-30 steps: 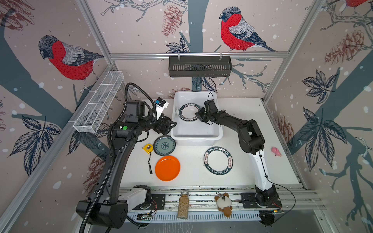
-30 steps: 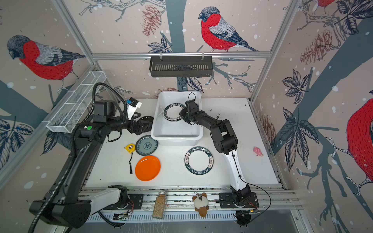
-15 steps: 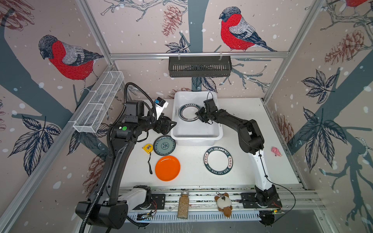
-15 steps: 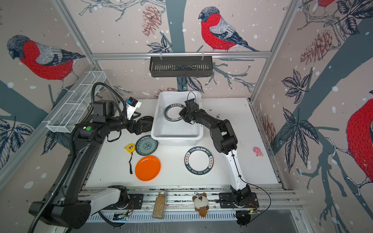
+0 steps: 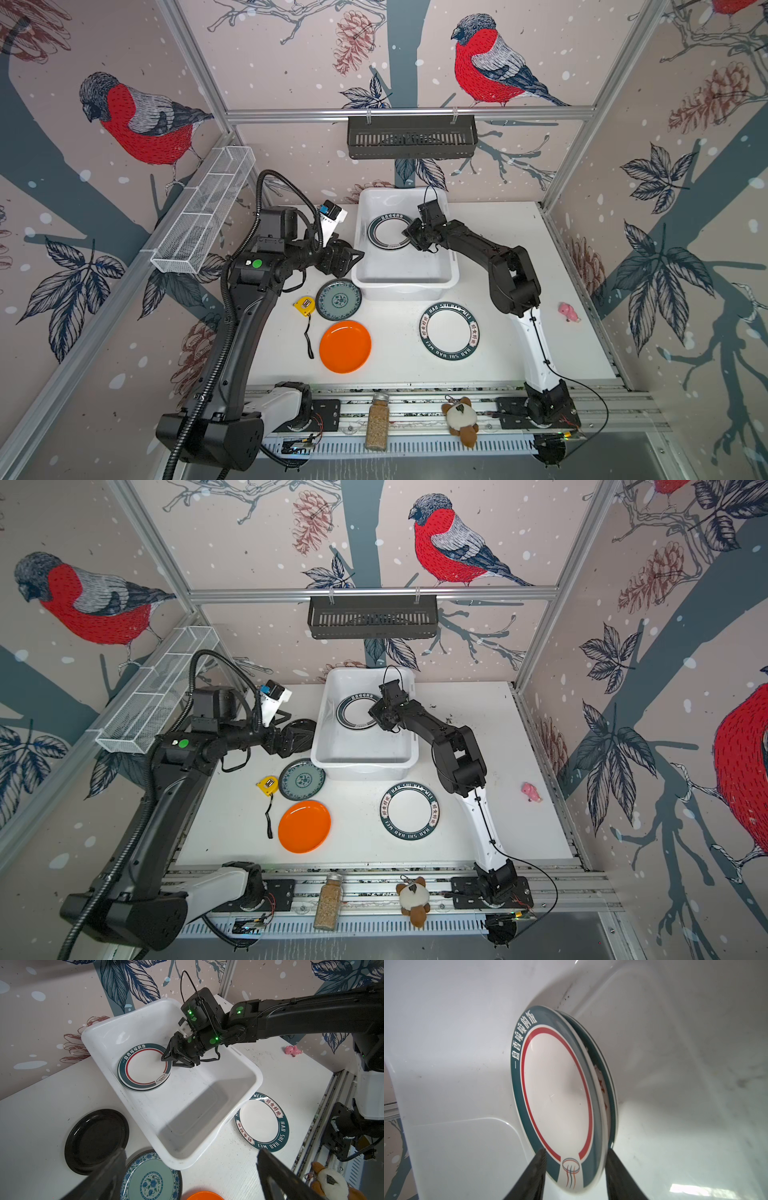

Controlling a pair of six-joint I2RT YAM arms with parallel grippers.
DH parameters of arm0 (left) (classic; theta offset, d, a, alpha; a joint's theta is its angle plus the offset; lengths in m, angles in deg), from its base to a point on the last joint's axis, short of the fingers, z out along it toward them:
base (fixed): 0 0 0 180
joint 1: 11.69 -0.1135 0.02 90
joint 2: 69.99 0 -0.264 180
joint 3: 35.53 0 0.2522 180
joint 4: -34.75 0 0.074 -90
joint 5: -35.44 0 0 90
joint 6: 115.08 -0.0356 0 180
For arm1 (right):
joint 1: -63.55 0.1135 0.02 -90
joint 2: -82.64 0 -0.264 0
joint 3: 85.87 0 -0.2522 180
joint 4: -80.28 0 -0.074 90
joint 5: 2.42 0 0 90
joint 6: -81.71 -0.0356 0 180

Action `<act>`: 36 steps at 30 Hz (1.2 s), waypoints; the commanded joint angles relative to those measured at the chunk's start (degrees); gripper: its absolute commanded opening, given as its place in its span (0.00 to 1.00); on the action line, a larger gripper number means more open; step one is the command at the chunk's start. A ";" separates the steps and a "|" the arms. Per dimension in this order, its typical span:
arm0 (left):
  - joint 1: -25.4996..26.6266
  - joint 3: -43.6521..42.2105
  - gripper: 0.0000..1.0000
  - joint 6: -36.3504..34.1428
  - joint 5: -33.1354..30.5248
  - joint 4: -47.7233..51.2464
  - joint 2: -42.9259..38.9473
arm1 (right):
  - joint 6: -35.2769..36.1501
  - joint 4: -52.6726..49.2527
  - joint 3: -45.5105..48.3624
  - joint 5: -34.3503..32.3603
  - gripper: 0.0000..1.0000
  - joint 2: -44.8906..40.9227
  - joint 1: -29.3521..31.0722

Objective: Place the plates into the plastic bin on the countertop
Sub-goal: 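Lower the held plate into the bin onto the stacked plates, then open the right gripper and release the plate flat in the bin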

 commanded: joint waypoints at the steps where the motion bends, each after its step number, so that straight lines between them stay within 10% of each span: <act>1: 0.12 -0.15 0.97 -0.46 1.28 -1.50 -0.02 | 0.87 -2.13 -0.77 -0.70 0.48 0.45 -0.12; 36: 0.07 -0.43 0.97 -0.98 0.64 -1.73 0.19 | 0.90 -17.61 -16.75 -4.79 0.51 9.54 -0.16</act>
